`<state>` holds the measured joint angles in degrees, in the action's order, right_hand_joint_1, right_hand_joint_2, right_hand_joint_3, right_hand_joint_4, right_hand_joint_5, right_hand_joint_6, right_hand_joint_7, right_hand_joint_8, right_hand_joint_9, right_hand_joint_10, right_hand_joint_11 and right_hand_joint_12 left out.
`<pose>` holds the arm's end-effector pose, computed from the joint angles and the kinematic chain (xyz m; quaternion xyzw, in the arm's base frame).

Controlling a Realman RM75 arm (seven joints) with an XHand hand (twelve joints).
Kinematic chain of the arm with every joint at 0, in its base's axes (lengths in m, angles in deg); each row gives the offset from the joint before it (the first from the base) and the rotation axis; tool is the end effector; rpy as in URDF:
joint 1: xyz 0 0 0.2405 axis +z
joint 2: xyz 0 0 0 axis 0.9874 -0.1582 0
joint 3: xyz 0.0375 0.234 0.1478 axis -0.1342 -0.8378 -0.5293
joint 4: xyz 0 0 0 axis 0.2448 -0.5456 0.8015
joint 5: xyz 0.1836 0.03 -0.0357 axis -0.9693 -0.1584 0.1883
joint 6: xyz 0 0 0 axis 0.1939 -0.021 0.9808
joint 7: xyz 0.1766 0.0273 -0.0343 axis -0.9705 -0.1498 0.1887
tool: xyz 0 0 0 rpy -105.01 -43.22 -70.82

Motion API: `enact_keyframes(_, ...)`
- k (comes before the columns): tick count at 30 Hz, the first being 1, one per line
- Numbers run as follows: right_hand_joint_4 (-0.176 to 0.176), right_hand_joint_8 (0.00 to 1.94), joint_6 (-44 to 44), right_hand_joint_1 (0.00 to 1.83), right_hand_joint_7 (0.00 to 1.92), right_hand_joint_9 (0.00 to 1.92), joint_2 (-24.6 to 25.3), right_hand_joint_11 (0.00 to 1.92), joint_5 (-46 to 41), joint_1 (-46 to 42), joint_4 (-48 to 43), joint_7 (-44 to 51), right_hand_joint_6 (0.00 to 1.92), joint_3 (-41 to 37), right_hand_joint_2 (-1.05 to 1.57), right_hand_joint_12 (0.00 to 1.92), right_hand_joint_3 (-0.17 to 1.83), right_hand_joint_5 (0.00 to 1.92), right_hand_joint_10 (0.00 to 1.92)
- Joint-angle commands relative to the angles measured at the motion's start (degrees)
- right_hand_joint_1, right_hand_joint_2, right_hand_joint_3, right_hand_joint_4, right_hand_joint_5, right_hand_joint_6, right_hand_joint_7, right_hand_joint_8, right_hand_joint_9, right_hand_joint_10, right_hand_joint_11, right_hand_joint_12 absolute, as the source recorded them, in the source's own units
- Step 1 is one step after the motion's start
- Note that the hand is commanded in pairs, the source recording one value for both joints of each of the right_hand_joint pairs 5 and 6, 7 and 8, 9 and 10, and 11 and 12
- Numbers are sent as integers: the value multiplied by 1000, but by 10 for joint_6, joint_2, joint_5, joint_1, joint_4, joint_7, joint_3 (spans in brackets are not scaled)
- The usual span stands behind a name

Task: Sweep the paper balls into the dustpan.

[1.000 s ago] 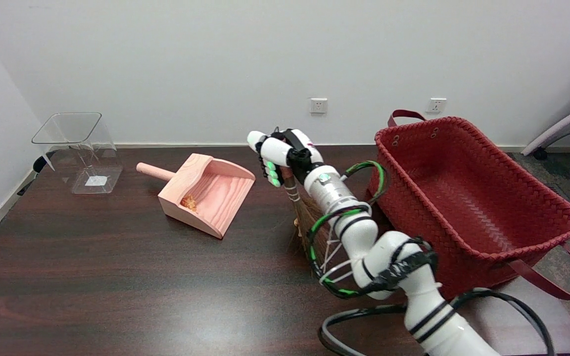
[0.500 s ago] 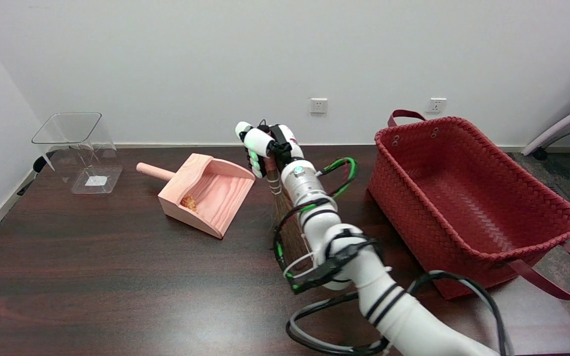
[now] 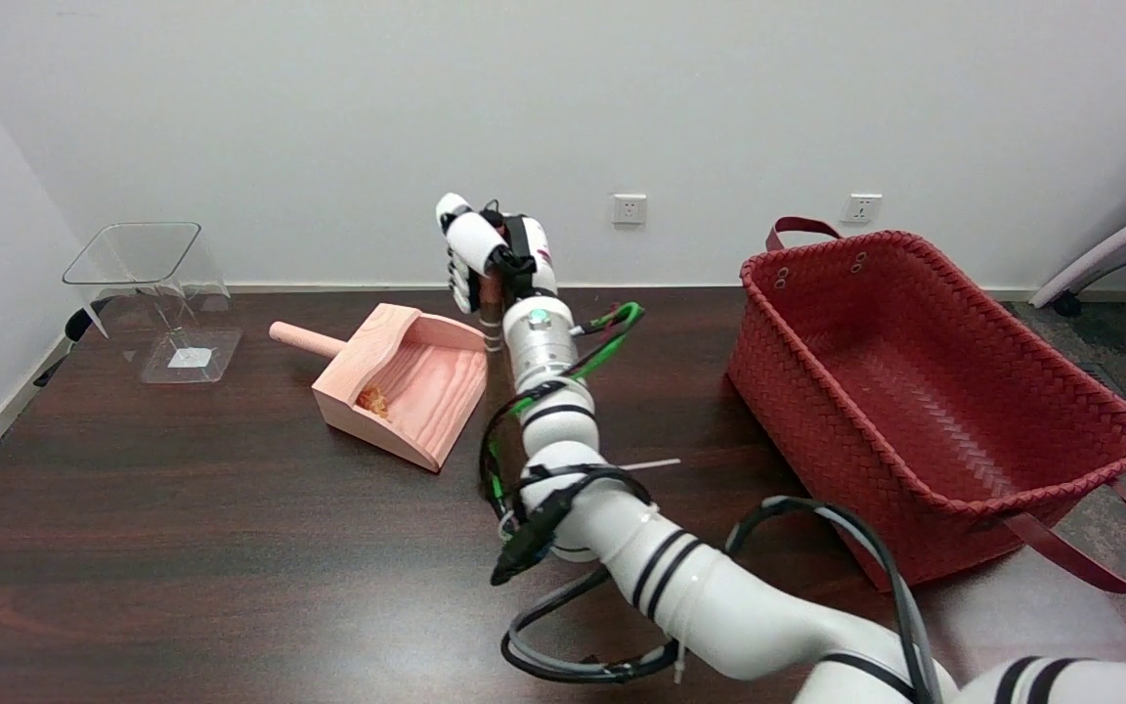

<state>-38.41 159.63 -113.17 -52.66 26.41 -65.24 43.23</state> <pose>-0.2511 -0.4764 0.1378 0.4342 -0.4578 0.5865 0.5079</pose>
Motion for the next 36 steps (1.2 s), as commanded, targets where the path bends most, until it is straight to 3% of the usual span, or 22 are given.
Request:
enact_keyframes(1, 0, 1920, -42, 738, 1920, 1920, 72, 1920, 152, 116, 199, -398, 1920, 25, 1571, 1920, 978, 1920, 1920)
enact_keyframes(16, 0, 1920, -76, 687, 1920, 1920, 64, 1920, 214, 104, 167, -443, 1920, 22, 1571, 1920, 681, 1920, 1920)
enact_keyframes(17, 0, 1920, -125, 687, 1920, 1920, 100, 1920, 227, 130, 101, -496, 1920, 96, 1571, 1920, 665, 1920, 1920)
enact_keyframes(18, 0, 1920, -91, 690, 1920, 1920, 51, 1920, 250, 97, 151, -432, 1920, 16, 1571, 1920, 645, 1920, 1920)
enact_keyframes(25, 0, 1920, -63, 804, 1920, 1920, -10, 1920, 270, 62, 20, -327, 1920, 17, 1571, 1920, 421, 1920, 1920)
enact_keyframes(30, 0, 1920, -7, 889, 1920, 1920, -62, 1920, 219, 20, -106, -200, 1920, 3, 1571, 1920, 593, 1920, 1920)
enact_keyframes(36, 0, 1920, 48, 971, 1920, 1920, -127, 1920, 88, -19, -223, -48, 1920, -1, 1571, 1920, 789, 1920, 1920)
